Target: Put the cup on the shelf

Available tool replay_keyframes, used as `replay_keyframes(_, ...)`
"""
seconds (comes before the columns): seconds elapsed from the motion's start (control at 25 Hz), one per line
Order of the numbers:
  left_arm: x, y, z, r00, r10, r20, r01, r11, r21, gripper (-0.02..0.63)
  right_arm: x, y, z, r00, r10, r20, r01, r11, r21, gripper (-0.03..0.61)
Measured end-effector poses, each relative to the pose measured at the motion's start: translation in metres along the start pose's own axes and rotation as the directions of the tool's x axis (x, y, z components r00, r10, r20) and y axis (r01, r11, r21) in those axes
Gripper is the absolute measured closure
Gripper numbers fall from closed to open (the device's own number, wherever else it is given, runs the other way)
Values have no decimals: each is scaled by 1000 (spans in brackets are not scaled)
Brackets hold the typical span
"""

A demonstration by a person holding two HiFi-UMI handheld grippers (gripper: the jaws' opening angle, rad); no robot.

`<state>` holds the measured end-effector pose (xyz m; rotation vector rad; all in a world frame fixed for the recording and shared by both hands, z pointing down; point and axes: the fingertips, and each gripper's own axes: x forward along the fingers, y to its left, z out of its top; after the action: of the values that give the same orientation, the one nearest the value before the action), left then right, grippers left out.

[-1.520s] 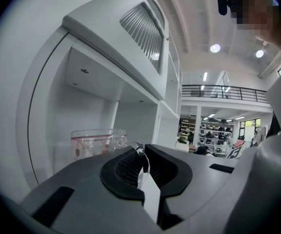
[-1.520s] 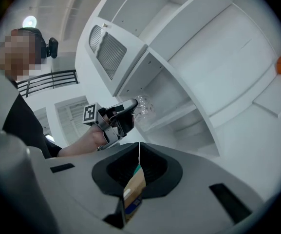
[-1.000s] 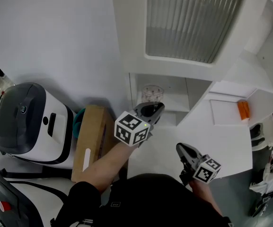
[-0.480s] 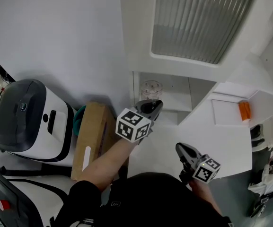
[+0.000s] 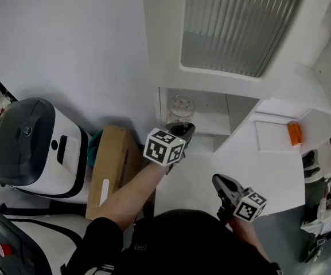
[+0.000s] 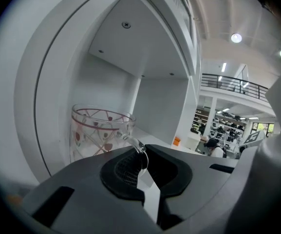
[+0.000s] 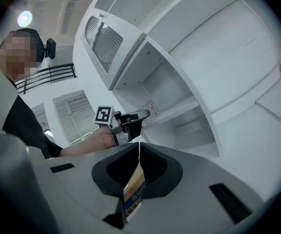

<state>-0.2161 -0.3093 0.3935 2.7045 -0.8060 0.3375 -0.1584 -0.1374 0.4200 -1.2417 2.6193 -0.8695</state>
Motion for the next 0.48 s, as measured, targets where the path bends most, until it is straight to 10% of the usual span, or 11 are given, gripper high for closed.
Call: replay_keyframes(0.48, -8, 3, 4, 997, 35, 67, -33, 999, -22, 577, 0, 1, -2, 1000, 4, -8, -4, 1000, 4, 561)
